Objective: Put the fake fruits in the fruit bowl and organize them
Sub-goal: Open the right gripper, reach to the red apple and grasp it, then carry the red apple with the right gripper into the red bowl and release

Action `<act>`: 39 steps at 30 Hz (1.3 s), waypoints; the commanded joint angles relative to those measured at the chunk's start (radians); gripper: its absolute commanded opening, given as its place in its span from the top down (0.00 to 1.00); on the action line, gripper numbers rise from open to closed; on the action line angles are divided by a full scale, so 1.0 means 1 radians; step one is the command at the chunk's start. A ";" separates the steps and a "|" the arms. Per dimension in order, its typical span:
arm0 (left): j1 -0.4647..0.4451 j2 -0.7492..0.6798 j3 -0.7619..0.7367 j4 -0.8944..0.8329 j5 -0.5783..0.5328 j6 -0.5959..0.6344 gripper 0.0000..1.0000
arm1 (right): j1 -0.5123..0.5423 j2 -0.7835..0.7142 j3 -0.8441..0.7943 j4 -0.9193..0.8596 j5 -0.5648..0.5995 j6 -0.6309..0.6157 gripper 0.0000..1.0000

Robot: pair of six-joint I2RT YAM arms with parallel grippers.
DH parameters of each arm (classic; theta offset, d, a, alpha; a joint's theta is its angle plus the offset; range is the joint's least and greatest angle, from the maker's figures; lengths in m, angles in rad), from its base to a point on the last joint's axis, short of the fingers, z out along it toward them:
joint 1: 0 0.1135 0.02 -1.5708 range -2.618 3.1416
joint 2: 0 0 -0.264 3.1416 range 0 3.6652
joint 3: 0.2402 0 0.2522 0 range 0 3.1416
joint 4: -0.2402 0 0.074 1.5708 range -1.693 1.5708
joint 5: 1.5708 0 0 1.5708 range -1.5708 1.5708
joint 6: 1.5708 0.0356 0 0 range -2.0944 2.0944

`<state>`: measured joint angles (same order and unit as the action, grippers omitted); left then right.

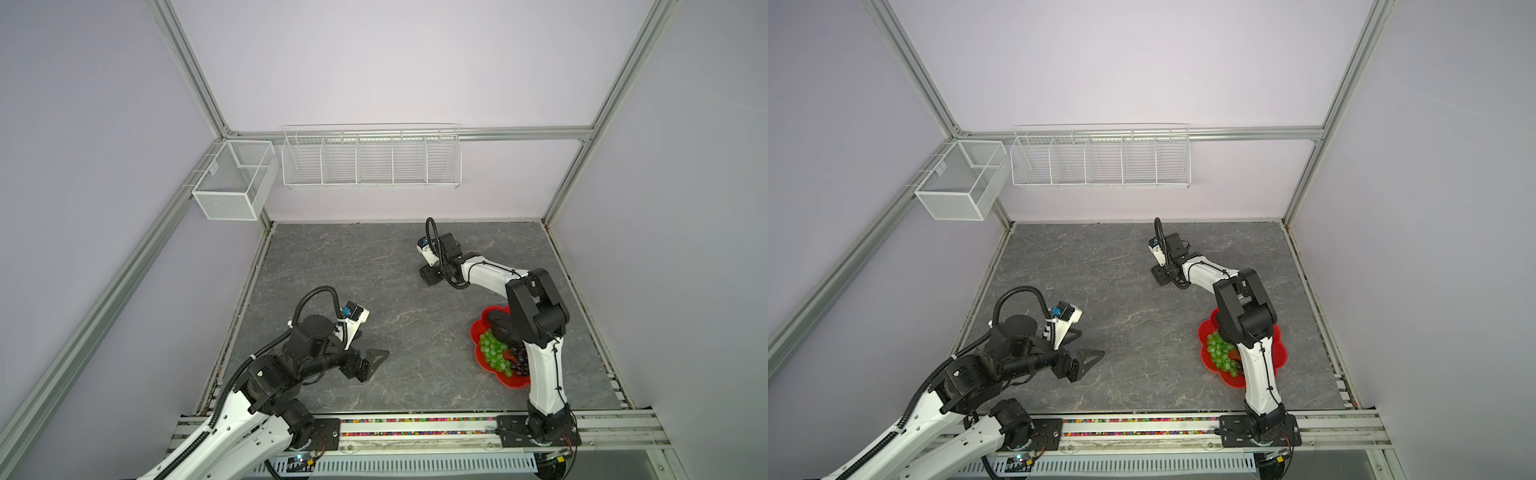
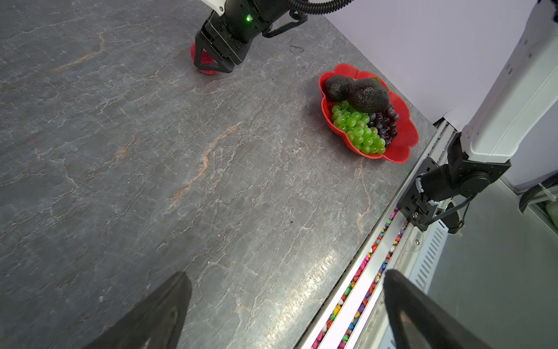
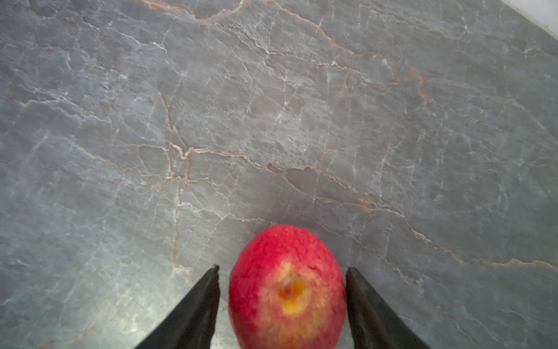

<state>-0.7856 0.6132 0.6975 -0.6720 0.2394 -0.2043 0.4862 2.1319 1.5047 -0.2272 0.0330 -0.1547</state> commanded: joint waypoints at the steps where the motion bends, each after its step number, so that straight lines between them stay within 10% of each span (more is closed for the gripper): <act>1: 0.003 -0.003 0.021 -0.014 0.004 0.009 0.01 | 0.006 -0.033 -0.044 -0.022 0.007 -0.004 0.40; 7: 0.003 0.000 0.023 -0.018 -0.012 0.007 0.01 | 0.008 -0.077 -0.072 -0.039 0.018 -0.021 0.61; 17: 0.003 -0.039 0.020 -0.015 -0.008 0.002 0.01 | 0.022 -0.509 -0.362 -0.067 0.003 0.067 0.64; 39: -0.095 -0.059 0.016 -0.014 -0.057 -0.007 0.01 | 0.280 -1.277 -0.766 -0.812 0.451 0.935 0.63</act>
<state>-0.8764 0.5709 0.6975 -0.6788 0.1810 -0.2081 0.7467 0.8780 0.7765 -0.8745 0.4255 0.5926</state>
